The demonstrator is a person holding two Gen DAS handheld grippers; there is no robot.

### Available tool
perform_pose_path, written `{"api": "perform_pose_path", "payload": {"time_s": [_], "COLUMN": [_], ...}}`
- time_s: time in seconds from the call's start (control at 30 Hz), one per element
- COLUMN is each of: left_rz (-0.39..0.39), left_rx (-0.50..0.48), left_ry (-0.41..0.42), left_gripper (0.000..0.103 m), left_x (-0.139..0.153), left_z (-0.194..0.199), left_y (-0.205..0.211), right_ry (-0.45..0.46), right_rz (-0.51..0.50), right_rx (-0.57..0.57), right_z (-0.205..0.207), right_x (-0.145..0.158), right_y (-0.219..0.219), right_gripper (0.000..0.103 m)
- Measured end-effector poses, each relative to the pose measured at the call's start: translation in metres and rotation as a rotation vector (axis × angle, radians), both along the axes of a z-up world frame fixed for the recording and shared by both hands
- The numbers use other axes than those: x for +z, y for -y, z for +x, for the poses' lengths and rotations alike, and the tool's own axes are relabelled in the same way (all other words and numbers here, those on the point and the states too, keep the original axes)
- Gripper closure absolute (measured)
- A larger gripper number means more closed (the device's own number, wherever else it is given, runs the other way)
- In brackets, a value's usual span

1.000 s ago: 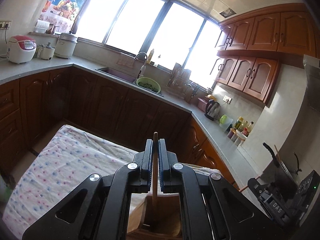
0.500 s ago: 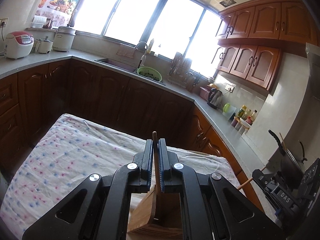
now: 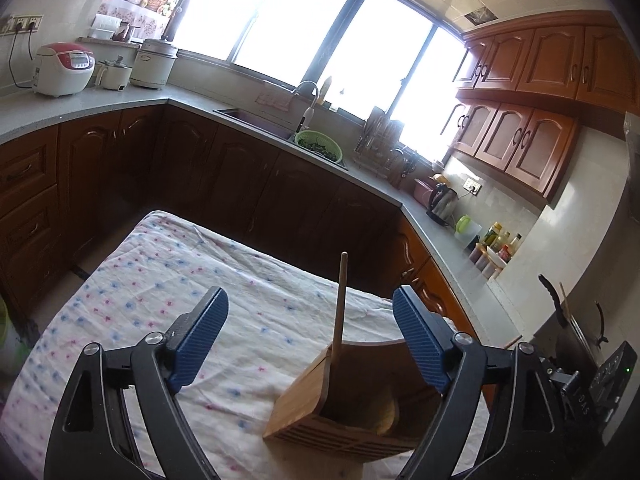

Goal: Organize utensils
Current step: 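Lower the chopsticks into the holder and open both tools, then withdraw both open tools back toward the remaining utensils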

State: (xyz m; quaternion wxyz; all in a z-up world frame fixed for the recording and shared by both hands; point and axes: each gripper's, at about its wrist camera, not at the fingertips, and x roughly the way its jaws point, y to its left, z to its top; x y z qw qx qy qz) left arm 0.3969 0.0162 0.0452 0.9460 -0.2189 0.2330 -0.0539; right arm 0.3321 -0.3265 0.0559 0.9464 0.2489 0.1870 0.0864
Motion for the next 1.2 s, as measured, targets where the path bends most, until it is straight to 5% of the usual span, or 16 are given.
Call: {"api": "perform_pose_path", "payload": {"time_s": [0.23,1.2], "left_rz": [0.01,0.161], "left_rx": [0.035,-0.094], "left_ry": [-0.04,-0.193], "left_gripper": [0.008,0.005], "left_x": [-0.004,-0.054], "left_z": [-0.042,-0.199], "left_y": [-0.014,-0.01], "right_ry": [0.008,-0.094], "right_rz": [-0.01,-0.123], "right_rx": [0.014,0.042], "right_z": [-0.033,-0.19], "right_x": [0.004,-0.039], "right_y": [0.007,0.016], "right_gripper": [0.002,0.0]}}
